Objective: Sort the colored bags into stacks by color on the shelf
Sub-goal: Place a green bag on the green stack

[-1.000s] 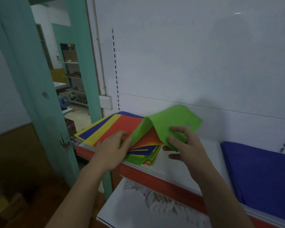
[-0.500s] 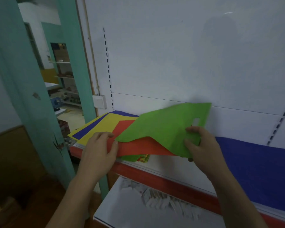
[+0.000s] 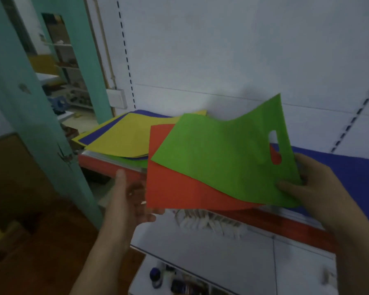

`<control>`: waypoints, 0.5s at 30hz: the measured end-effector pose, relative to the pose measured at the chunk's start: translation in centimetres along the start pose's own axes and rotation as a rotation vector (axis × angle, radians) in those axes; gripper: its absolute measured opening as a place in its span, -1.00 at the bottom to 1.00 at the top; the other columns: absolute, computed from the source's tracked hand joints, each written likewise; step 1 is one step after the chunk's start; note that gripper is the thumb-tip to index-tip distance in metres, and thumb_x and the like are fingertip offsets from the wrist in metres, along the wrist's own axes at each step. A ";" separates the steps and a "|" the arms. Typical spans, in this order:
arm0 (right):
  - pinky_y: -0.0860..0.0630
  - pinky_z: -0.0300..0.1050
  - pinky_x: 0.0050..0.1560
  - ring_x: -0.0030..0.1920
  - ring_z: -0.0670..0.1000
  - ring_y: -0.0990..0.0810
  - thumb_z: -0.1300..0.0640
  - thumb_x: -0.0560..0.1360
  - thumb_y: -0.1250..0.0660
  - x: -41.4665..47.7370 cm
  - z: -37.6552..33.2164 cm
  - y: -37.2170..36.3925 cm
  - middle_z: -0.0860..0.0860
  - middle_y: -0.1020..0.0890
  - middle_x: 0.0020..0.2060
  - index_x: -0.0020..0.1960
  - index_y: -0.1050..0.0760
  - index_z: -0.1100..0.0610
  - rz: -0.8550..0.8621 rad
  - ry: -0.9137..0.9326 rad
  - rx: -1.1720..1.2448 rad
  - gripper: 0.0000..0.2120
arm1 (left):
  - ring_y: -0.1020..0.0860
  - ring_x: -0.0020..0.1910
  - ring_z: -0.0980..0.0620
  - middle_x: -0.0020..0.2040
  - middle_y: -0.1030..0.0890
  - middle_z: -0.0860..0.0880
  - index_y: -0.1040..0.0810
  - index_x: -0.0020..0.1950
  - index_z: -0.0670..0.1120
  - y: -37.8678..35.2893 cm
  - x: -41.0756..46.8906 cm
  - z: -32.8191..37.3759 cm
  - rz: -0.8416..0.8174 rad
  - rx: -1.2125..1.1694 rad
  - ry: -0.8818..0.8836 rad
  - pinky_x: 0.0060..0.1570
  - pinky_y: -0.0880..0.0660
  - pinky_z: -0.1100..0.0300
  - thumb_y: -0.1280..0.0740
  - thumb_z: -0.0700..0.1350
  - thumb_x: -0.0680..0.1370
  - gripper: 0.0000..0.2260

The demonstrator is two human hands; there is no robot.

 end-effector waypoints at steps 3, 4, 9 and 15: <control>-0.64 -0.27 -0.11 -0.07 -0.09 -0.72 0.45 0.44 -0.42 -0.9 -0.3 0.4 -0.15 -0.74 -0.06 0.15 -0.54 -0.12 -0.030 0.030 0.031 -0.48 | -0.65 -0.29 -0.09 -0.16 -0.70 -0.12 -0.68 -0.06 -0.04 -1.4 0.2 0.2 -0.045 0.005 0.004 -0.27 -0.58 0.06 -0.20 0.36 0.44 -0.48; -0.63 -0.30 -0.14 -0.10 -0.09 -0.73 0.45 0.43 -0.43 -1.1 -0.2 0.5 -0.16 -0.74 -0.08 0.15 -0.54 -0.12 -0.022 0.038 0.019 -0.48 | -0.66 -0.25 -0.11 -0.09 -0.71 -0.15 -0.70 -0.13 -0.04 -1.6 0.4 0.4 -0.017 0.026 0.005 -0.23 -0.59 0.08 -0.22 0.33 0.46 -0.52; -0.62 -0.31 -0.18 -0.11 -0.11 -0.73 0.40 0.41 -0.45 -2.1 -0.4 1.1 -0.17 -0.74 -0.08 0.18 -0.56 -0.08 0.026 0.091 0.075 -0.51 | -0.70 -0.02 -0.06 0.02 -0.72 -0.04 -0.74 -0.04 0.06 -2.9 -2.4 1.2 -0.111 0.106 -0.168 0.04 -0.57 -0.01 -0.30 0.02 0.61 -0.79; -0.60 -0.34 -0.08 -0.08 -0.18 -0.70 0.32 0.53 -0.36 -3.6 1.6 4.5 -0.25 -0.72 -0.08 0.07 -0.59 -0.02 0.205 0.147 0.105 -0.73 | -0.69 -0.01 0.08 -0.01 -0.72 0.10 -0.65 0.12 0.02 -6.2 -5.6 1.9 -0.150 0.264 -0.439 -0.04 -0.62 0.15 -0.25 -0.25 0.64 -0.76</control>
Point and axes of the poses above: each hand's wrist, its own x-axis towards the middle knuckle, its own y-axis out of the back of the hand, z = x × y, the point moved 6 cm from there along x, towards the middle knuckle
